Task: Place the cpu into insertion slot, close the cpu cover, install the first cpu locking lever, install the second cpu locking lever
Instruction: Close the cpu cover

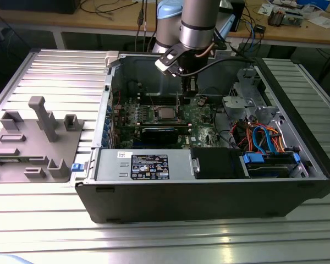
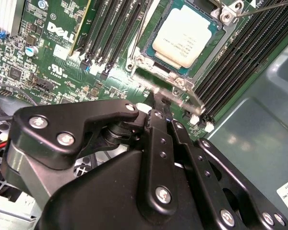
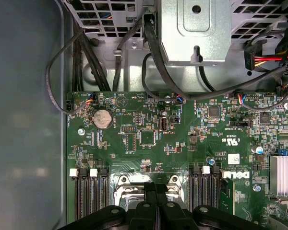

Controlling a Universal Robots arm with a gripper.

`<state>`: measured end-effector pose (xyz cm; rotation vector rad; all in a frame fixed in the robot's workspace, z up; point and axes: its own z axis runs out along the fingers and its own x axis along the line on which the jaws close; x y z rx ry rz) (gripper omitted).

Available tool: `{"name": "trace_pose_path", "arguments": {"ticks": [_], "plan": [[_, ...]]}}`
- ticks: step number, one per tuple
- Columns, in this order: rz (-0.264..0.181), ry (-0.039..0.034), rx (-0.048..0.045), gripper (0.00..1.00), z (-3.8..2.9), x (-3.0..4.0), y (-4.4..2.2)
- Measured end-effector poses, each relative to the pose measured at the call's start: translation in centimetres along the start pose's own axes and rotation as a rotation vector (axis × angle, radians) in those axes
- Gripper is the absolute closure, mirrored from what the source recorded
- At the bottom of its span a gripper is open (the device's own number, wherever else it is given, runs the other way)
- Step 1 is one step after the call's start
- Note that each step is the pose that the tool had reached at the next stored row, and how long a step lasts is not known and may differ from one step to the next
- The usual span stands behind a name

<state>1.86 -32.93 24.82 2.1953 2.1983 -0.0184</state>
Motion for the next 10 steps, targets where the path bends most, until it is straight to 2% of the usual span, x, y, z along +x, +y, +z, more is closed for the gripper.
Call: {"name": "trace_pose_path", "arguments": {"ticks": [10], "plan": [[0.0,0.0,0.0,0.89,0.01,0.0,-0.09]]}}
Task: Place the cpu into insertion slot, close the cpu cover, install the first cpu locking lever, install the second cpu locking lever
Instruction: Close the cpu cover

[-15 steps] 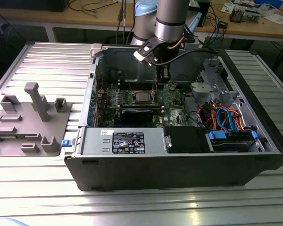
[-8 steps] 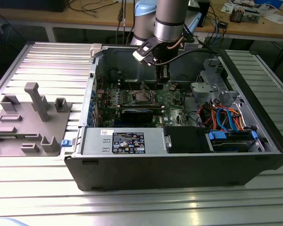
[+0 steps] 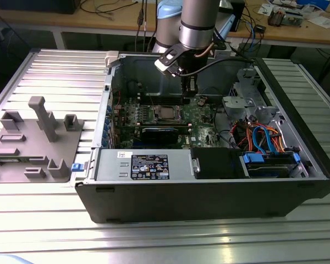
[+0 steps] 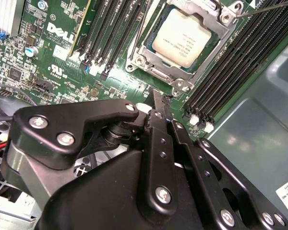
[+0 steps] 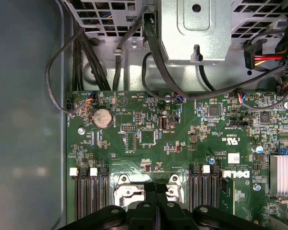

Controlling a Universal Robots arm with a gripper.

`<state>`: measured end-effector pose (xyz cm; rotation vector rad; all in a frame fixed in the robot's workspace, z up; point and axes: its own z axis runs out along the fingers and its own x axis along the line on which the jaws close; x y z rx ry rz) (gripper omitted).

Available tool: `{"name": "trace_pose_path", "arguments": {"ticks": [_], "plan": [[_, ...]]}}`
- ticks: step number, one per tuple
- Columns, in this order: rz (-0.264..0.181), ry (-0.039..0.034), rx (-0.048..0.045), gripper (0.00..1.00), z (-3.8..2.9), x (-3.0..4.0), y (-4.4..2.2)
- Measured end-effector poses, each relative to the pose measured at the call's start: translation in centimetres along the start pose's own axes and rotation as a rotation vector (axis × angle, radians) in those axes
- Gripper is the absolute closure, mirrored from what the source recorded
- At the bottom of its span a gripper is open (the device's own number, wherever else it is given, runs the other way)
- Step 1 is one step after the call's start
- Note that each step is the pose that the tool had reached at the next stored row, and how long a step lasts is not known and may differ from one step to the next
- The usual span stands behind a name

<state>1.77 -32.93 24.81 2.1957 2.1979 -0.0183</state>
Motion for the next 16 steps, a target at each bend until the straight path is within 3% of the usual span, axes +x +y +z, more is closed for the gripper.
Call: {"name": "trace_pose_path", "arguments": {"ticks": [6,7,8,9,12,14,16], "plan": [[0.0,0.0002,0.0025,0.89,0.08,-0.01,-0.72],[-0.001,0.0002,0.0063,0.89,0.09,-0.01,-0.75],[-0.001,0.0002,0.0179,0.89,0.1,-0.01,-0.75],[-0.001,0.0003,0.0222,0.89,0.14,0.0,-0.76],[-0.028,0.0004,0.0275,0.89,0.36,0.0,-0.89],[-0.03,0.0003,0.0288,0.89,0.47,0.0,-1.33],[-0.03,0.0003,0.0288,0.89,0.7,0.01,-2.2]]}}
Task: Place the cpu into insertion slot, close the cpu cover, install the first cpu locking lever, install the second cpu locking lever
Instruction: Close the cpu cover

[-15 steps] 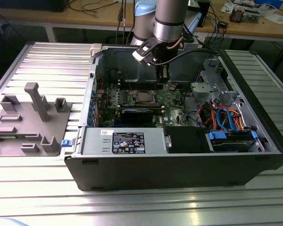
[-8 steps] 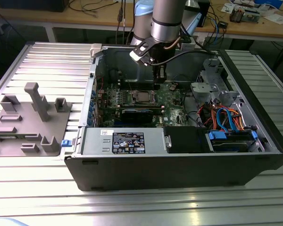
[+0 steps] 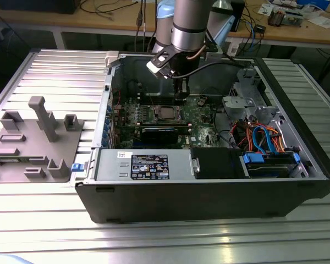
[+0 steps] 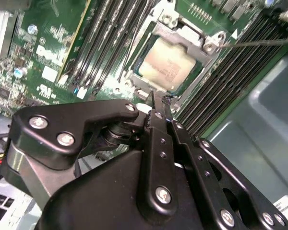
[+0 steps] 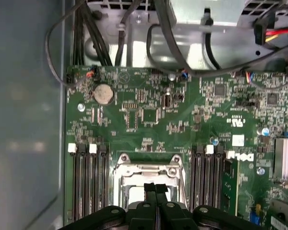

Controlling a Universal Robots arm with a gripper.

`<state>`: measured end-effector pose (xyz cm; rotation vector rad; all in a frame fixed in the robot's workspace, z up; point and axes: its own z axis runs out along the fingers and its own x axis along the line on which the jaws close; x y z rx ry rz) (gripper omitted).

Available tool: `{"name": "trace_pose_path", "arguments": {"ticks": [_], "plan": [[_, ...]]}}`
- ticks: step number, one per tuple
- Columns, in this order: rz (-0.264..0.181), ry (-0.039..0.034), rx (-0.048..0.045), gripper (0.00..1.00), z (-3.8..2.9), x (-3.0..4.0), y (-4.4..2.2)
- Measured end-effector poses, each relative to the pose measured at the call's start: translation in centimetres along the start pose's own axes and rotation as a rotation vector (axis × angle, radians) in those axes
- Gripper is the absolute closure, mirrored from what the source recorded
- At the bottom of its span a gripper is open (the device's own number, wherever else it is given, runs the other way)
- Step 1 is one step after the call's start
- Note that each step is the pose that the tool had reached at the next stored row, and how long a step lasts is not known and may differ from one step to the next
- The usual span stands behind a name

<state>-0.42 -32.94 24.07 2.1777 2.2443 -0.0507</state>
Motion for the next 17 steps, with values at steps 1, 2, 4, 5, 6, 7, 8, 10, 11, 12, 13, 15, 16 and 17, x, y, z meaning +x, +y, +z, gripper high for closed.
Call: {"name": "trace_pose_path", "arguments": {"ticks": [1,2,4,5,6,7,8,10,11,12,13,15,16,17], "plan": [[0.0,0.0,0.0,0.89,0.07,0.01,-0.23],[0.0,0.0001,-0.0003,0.89,0.14,0.02,-0.48],[0.0,-0.0001,-0.0018,0.89,0.24,0.03,-0.96],[0.0,0.0,-0.0045,0.89,0.4,0.06,-1.51],[0.0,-0.0002,-0.0076,0.89,0.96,0.11,-2.59],[-0.011,-0.0004,-0.0079,0.89,1.28,0.13,-3.1],[-0.014,-0.0004,-0.008,0.89,1.34,0.13,-3.18],[-0.015,-0.0004,-0.0081,0.89,1.38,0.13,-3.38],[-0.015,-0.0004,-0.0081,0.89,1.4,0.13,-3.48],[-0.015,-0.0003,-0.0081,0.89,1.41,0.14,-3.58],[-0.016,-0.0003,-0.0081,0.89,1.43,0.14,-3.65],[-0.016,-0.0003,-0.0082,0.89,1.51,0.14,-3.77],[-0.016,-0.0003,-0.0081,0.89,1.57,0.13,-3.82],[-0.016,-0.0003,-0.0082,0.89,1.62,0.11,-3.86]]}}
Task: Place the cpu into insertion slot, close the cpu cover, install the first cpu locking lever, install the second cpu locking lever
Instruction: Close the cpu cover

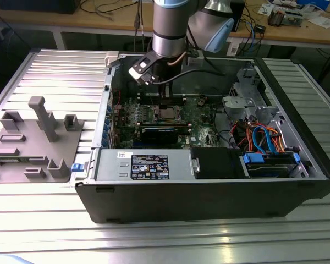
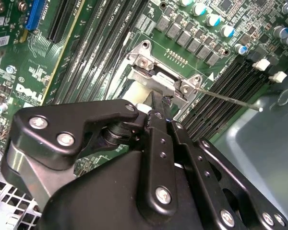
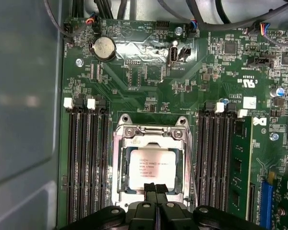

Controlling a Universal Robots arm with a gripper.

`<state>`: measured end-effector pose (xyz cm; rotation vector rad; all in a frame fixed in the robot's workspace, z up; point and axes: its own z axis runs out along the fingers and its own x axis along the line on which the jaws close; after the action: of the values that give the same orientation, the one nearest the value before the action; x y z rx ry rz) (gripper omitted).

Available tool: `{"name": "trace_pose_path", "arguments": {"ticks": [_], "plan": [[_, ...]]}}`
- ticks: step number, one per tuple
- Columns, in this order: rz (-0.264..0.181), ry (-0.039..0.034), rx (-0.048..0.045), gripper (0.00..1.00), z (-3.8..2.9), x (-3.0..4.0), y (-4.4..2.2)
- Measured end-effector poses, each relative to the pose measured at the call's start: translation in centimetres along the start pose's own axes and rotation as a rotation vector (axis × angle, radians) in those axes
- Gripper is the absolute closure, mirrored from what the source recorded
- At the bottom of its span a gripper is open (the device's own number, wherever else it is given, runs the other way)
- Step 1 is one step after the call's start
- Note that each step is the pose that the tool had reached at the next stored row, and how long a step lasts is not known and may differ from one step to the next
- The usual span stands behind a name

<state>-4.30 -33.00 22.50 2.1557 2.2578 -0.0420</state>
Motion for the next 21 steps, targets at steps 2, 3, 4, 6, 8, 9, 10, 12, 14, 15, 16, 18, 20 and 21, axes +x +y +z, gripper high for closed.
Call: {"name": "trace_pose_path", "arguments": {"ticks": [2,3,4,6,8,9,10,12,14,15,16,18,20,21], "plan": [[0.0,-0.0002,0.0002,0.89,0.08,-0.01,-0.06],[0.0,-0.0003,0.0001,0.89,0.08,-0.01,-0.06],[0.0,-0.0002,0.0002,0.89,0.08,-0.01,-0.07],[0.0,-0.0001,0.0001,0.89,0.08,0.0,-0.07],[0.0,-0.0001,0.0001,0.89,0.08,0.0,-0.08],[0.0,-0.0001,0.0,0.89,0.09,0.0,-0.08],[0.0,0.0002,-0.0002,0.89,0.12,-0.02,-0.11],[-0.001,0.0,0.0,0.89,0.19,-0.07,-0.19],[-0.002,-0.0001,0.0,0.89,0.27,-0.12,-0.23],[-0.002,-0.0001,0.0001,0.89,0.32,-0.15,-0.26],[-0.002,-0.0001,0.0,0.89,0.41,-0.19,-0.3],[-0.002,0.0,0.0,0.89,0.53,-0.19,-0.37],[-0.003,0.0,-0.0001,0.89,0.7,-0.2,-0.43],[-0.004,-0.0001,-0.0001,0.89,0.91,-0.19,-0.46]]}}
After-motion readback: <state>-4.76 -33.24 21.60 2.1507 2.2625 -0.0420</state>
